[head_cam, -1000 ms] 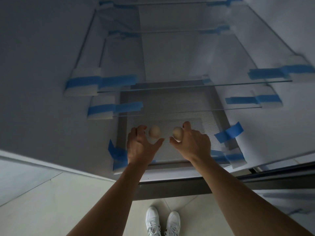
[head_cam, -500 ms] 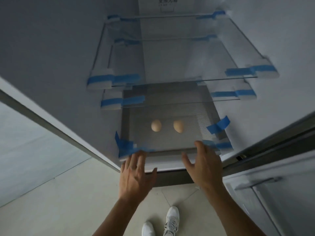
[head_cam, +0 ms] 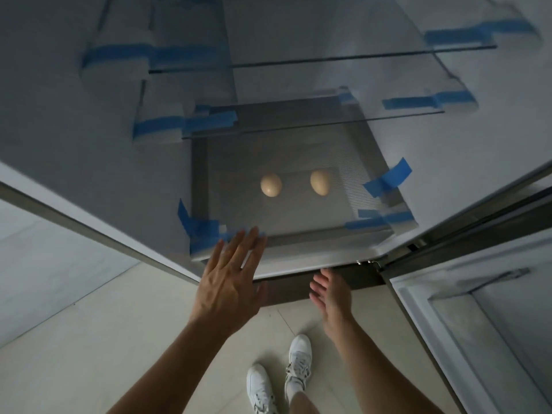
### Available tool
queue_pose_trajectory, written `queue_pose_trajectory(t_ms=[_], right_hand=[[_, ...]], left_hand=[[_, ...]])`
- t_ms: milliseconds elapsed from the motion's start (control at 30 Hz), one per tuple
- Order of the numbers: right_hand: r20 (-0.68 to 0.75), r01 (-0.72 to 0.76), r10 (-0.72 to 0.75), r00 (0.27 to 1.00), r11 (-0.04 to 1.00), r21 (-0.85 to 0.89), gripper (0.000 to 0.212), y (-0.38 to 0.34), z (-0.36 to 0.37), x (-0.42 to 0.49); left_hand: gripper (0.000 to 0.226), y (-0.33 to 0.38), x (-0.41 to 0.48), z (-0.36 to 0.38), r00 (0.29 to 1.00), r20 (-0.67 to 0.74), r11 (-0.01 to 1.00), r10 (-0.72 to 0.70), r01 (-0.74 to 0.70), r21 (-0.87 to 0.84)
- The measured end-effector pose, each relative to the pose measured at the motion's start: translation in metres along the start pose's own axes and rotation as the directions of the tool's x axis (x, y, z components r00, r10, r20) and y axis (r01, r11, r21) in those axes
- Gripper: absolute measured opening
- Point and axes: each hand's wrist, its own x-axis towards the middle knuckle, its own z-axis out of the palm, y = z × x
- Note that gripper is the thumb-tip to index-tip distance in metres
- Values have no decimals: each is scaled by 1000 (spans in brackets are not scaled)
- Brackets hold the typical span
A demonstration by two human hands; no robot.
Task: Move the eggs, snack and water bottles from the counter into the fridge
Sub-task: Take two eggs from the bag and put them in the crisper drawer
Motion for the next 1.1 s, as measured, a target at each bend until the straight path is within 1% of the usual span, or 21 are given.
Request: queue_pose_trajectory(t_ms=[33, 67, 133, 233, 367, 433, 567, 667, 733, 800, 933, 1100], right_hand=[[23, -75, 72, 997, 984, 163, 38, -1, 5, 3], [54, -118, 107, 993, 952, 284, 44, -2, 10, 5], [100, -152, 120, 988, 889, 431, 52, -3, 19, 11], [137, -188, 133, 982, 811, 555, 57, -8, 33, 20], [148, -184, 114, 982, 717, 672, 58, -16, 45, 30], [157, -184, 104, 982, 696, 694, 56, -18, 47, 32], [177, -176, 71, 982, 699, 693, 53, -18, 47, 34], [180, -177, 71, 981, 701, 690, 55, -15, 43, 32], [176, -180, 80, 981, 702, 689, 59, -8, 38, 30], [176, -184, 84, 981, 706, 684, 61, 0, 31, 25], [204, -208, 88, 975, 691, 692, 59, 13, 14, 14], [142, -217, 166, 976, 686, 694, 59, 26, -4, -8]], left_hand=[[85, -2, 2, 1, 1000, 1, 1000, -5, 5, 5], [86, -3, 3, 2, 1000, 3, 1000, -6, 6, 9], [87, -6, 4, 5, 1000, 10, 1000, 0, 0, 20], [88, -9, 4, 7, 1000, 16, 999, 13, -14, 46], [90, -9, 5, 7, 1000, 11, 998, 12, -13, 69], [91, -9, 4, 9, 1000, 13, 998, 13, -14, 67], [89, -11, 3, 11, 999, 41, 999, 8, -10, 49], [70, -10, 3, 9, 1000, 26, 1000, 6, -7, 13], [63, -9, 4, 6, 1000, 20, 1000, -2, 3, -27], [63, -9, 4, 4, 1000, 28, 999, -4, 5, -47], [64, -11, 4, 3, 999, 38, 998, 15, -13, -61], [66, -10, 4, 2, 999, 51, 999, 15, -12, -52]])
